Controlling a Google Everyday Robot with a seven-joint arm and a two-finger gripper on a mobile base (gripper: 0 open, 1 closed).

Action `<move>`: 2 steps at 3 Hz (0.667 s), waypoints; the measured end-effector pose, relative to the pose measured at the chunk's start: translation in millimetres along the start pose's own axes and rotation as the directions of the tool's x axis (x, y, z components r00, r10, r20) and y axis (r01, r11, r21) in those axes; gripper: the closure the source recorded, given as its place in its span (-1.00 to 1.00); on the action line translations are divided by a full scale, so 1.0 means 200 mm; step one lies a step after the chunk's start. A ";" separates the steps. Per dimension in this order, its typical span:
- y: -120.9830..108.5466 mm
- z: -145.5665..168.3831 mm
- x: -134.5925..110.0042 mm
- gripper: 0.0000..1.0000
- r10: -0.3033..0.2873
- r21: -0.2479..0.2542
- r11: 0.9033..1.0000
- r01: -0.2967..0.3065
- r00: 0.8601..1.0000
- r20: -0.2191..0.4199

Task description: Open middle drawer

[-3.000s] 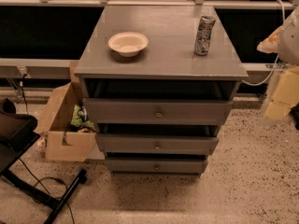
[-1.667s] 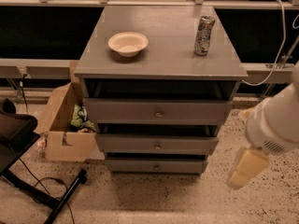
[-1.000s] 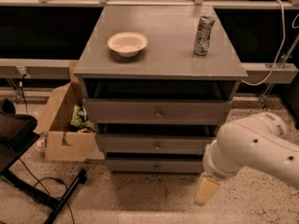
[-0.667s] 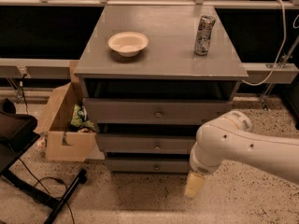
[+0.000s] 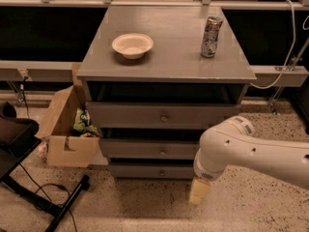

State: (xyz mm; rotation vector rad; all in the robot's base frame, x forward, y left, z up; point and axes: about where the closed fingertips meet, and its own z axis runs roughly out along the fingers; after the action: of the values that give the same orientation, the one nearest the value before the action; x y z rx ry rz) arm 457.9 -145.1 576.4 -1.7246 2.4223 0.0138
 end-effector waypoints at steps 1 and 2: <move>-0.15 0.24 -0.07 -1.00 -0.030 0.039 0.999 0.029 0.998 0.046; -0.29 0.43 -0.12 -1.00 -0.066 0.078 0.995 0.062 0.996 0.056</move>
Offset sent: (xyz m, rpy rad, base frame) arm 0.1181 0.0171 -0.1118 0.0161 -0.1537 0.0922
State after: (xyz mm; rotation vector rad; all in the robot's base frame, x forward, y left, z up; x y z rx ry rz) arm 531.6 -133.1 501.0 -1.7426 2.2952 -0.0351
